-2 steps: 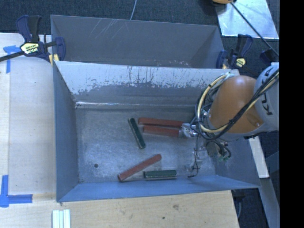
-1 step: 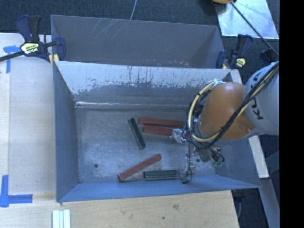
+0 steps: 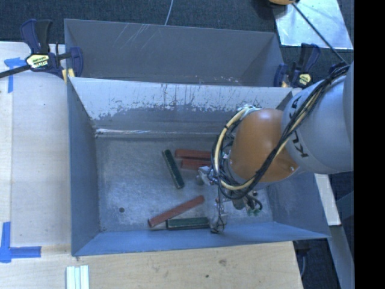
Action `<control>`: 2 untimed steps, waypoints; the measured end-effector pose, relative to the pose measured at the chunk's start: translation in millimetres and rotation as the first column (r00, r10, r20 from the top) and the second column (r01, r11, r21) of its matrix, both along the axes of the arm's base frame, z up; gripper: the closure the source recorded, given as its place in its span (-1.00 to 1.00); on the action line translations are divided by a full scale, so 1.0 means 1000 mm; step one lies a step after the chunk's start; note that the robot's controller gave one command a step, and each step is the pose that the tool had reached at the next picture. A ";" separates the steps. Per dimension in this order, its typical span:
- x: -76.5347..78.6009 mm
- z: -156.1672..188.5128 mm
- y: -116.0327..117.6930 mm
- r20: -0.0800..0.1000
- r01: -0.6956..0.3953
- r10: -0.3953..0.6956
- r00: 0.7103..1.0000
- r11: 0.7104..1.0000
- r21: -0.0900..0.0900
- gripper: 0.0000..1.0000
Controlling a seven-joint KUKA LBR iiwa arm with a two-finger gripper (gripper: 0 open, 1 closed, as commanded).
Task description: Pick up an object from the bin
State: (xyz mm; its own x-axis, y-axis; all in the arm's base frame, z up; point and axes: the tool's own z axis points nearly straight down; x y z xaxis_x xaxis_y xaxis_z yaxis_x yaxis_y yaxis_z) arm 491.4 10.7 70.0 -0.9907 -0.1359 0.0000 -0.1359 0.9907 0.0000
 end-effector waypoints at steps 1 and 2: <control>-0.001 0.000 0.005 -0.001 0.026 -0.026 1.000 1.000 0.000 -1.00; 0.011 0.000 0.075 0.005 0.046 -0.046 0.999 0.999 0.002 1.00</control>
Offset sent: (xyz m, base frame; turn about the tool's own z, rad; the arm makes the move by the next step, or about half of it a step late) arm 0.0101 0.0738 0.0000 0.0479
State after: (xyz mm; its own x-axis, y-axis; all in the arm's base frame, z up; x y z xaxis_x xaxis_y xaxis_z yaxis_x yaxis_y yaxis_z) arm 502.6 85.3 70.2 -0.9959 -0.0904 -0.0047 -0.0904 0.9959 0.0014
